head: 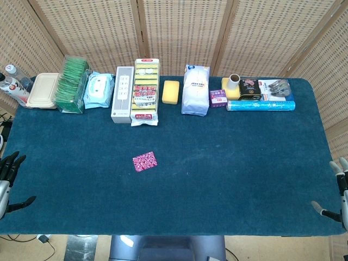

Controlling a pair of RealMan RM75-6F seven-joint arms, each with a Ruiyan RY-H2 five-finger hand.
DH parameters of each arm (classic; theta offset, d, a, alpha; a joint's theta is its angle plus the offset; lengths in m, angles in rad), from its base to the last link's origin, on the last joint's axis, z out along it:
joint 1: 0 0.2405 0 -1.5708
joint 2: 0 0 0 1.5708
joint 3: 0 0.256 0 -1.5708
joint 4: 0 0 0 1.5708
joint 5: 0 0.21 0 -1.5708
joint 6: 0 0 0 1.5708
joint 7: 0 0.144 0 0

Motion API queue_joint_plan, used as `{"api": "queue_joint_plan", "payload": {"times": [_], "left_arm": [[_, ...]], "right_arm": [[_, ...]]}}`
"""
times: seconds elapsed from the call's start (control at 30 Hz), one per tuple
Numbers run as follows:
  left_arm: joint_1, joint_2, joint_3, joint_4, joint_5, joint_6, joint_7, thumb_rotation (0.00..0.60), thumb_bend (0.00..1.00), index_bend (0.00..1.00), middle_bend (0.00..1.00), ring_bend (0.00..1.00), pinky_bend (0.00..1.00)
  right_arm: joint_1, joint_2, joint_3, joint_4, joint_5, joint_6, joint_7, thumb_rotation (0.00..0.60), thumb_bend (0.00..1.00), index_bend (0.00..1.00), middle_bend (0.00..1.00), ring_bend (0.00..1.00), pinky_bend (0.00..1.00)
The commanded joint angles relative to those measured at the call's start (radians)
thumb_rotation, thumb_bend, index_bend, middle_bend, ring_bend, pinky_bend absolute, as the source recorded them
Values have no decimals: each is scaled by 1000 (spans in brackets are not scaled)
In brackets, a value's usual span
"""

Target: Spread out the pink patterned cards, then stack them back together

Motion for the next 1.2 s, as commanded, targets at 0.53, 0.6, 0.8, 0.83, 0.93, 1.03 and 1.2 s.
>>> {"api": "queue_joint_plan", "payload": {"times": [0.53,0.6,0.8,0.83,0.93,1.03,1.2], "left_arm": [[-172,57,31,-86,141,-234,-55,600,71,0,0,0,71],[-230,72,25,-137,145,-324,-20,600,72,0,0,0,71],[-448,29,-48,-257,32,-636,1,600,71,0,0,0,71],[-467,20,-60,-263,-8,-666,25,600,71,0,0,0,71],[-526,-19,-91,-282,-160,-741,135,600,71,0,0,0,70],[-601,-86,-116,-275,-321,-792,224,600,69,0,0,0,71],[-692,-192,-121,-217,-493,-785,346,600,62,0,0,0,70]], "right_arm": [[7,0,-13,-15,-8,-23,-17,600,0,77,0,0,0],[10,3,-11,-17,-6,-27,-12,600,0,77,0,0,0],[11,14,-13,-20,-36,-15,30,600,0,77,0,0,0],[13,15,-13,-18,-36,-17,34,600,0,77,0,0,0],[17,17,-13,-14,-34,-23,42,600,0,77,0,0,0],[19,22,-13,-10,-32,-30,61,600,0,77,0,0,0],[17,34,-8,-2,-20,-30,107,600,0,77,0,0,0]]}}
